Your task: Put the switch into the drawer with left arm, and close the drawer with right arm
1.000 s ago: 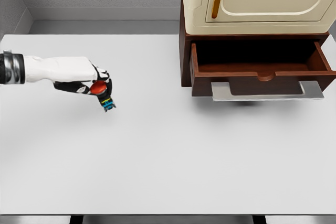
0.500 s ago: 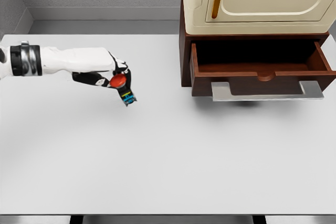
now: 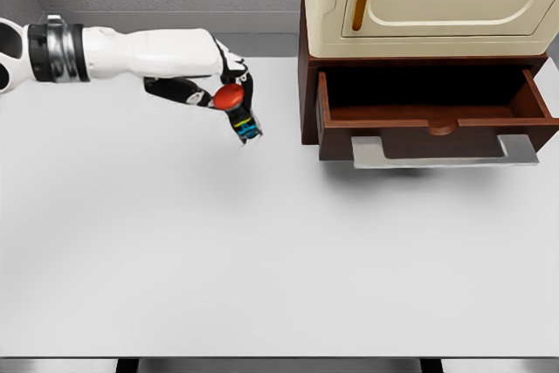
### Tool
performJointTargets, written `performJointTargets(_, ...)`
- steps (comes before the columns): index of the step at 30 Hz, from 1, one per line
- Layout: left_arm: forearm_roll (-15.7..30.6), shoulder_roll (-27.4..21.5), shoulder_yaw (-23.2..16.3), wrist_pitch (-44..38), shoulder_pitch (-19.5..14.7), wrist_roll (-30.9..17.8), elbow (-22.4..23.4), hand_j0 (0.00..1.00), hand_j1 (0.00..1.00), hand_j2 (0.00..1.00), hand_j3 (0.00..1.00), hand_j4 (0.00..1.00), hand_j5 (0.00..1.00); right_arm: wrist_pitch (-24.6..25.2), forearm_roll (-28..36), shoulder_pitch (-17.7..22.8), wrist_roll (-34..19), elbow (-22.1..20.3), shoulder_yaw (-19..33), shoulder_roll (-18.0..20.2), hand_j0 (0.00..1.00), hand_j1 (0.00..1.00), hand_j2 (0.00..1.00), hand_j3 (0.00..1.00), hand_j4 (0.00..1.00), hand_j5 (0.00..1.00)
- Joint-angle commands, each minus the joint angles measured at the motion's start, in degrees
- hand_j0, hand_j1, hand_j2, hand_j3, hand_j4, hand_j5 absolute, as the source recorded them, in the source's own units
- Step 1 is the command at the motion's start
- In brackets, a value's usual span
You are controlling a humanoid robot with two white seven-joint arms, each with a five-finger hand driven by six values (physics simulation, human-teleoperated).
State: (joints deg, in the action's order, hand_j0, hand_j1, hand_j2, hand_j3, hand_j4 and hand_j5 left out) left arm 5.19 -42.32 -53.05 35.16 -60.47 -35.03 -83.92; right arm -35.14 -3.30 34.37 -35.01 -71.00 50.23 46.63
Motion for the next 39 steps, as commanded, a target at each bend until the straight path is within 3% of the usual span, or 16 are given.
performJointTargets(1, 0.8, 0.9, 0.1, -0.2, -0.1, 0.0, -0.1, 0.35, 0.35, 0.35, 0.35, 0.35, 0.35, 0.1, -3.4, 0.0, 0.0, -10.9, -0.3, -2.6, 0.90, 0.90, 0.90, 0.90, 0.90, 0.90)
performJointTargets(2, 0.8, 2.2, 0.0, -0.2, -1.1, 0.0, 0.3, 0.35, 0.35, 0.35, 0.35, 0.35, 0.35, 0.1, -4.3, -0.1, 0.0, -15.0, -1.4, -5.0, 0.88, 0.88, 0.88, 0.88, 0.88, 0.88)
performJointTargets(4, 0.8, 3.2, -0.1, -0.2, -1.5, 0.0, 0.3, 0.35, 0.35, 0.35, 0.35, 0.35, 0.35, 0.1, -4.3, -1.3, 0.0, -19.4, -5.1, -5.3, 0.79, 0.79, 0.79, 0.79, 0.79, 0.79)
performJointTargets(5, 0.8, 4.2, -0.2, -0.2, -1.9, 0.0, 0.4, 0.35, 0.35, 0.35, 0.35, 0.35, 0.35, 0.1, -4.3, -1.3, 0.0, -21.0, -5.3, -5.9, 0.74, 0.74, 0.74, 0.74, 0.74, 0.74)
performJointTargets(7, 0.6, 5.5, -0.3, -0.2, -2.5, 0.0, 0.3, 0.35, 0.35, 0.35, 0.35, 0.35, 0.35, 0.1, -4.3, -1.3, 0.0, -23.6, -5.4, -6.4, 0.54, 0.54, 0.54, 0.54, 0.54, 0.54)
performJointTargets(10, 0.5, 7.3, -0.5, -0.2, -3.5, 0.0, 1.4, 0.35, 0.35, 0.35, 0.35, 0.35, 0.35, 0.1, -4.3, -1.3, 0.0, -25.9, -5.9, -7.0, 0.41, 0.41, 0.41, 0.41, 0.41, 0.41)
performJointTargets(13, 0.3, 10.6, -0.6, -0.2, -4.2, 0.0, 4.3, 0.35, 0.35, 0.35, 0.35, 0.35, 0.35, 0.1, -4.2, -1.3, 0.0, -28.4, -6.2, -7.1, 0.40, 0.40, 0.40, 0.40, 0.40, 0.40)
performJointTargets(21, 0.0, 14.7, -0.6, -0.2, -5.4, 0.0, 4.6, 0.36, 0.36, 0.36, 0.36, 0.36, 0.36, 0.1, -4.3, -5.6, 0.0, -29.2, -12.3, -7.5, 0.40, 0.40, 0.40, 0.40, 0.40, 0.40)
performJointTargets(26, -0.1, 18.0, -0.6, -0.2, -6.9, 0.0, 4.7, 0.36, 0.36, 0.36, 0.36, 0.36, 0.36, 0.1, -4.3, -6.9, 0.0, -29.6, -13.4, -7.4, 0.38, 0.38, 0.38, 0.38, 0.38, 0.38)
performJointTargets(34, -5.5, 26.6, -0.6, -0.2, -10.6, 0.0, 14.8, 0.36, 0.36, 0.36, 0.36, 0.36, 0.36, 0.1, -4.5, -8.1, 0.0, -29.7, -17.7, -8.0, 0.35, 0.35, 0.35, 0.35, 0.35, 0.35)
performJointTargets(39, -9.0, 28.8, -0.3, -0.2, -11.7, 0.0, 17.1, 0.36, 0.36, 0.36, 0.36, 0.36, 0.36, 0.1, -5.9, -9.8, 0.0, -29.7, -19.3, -9.7, 0.35, 0.35, 0.35, 0.35, 0.35, 0.35)
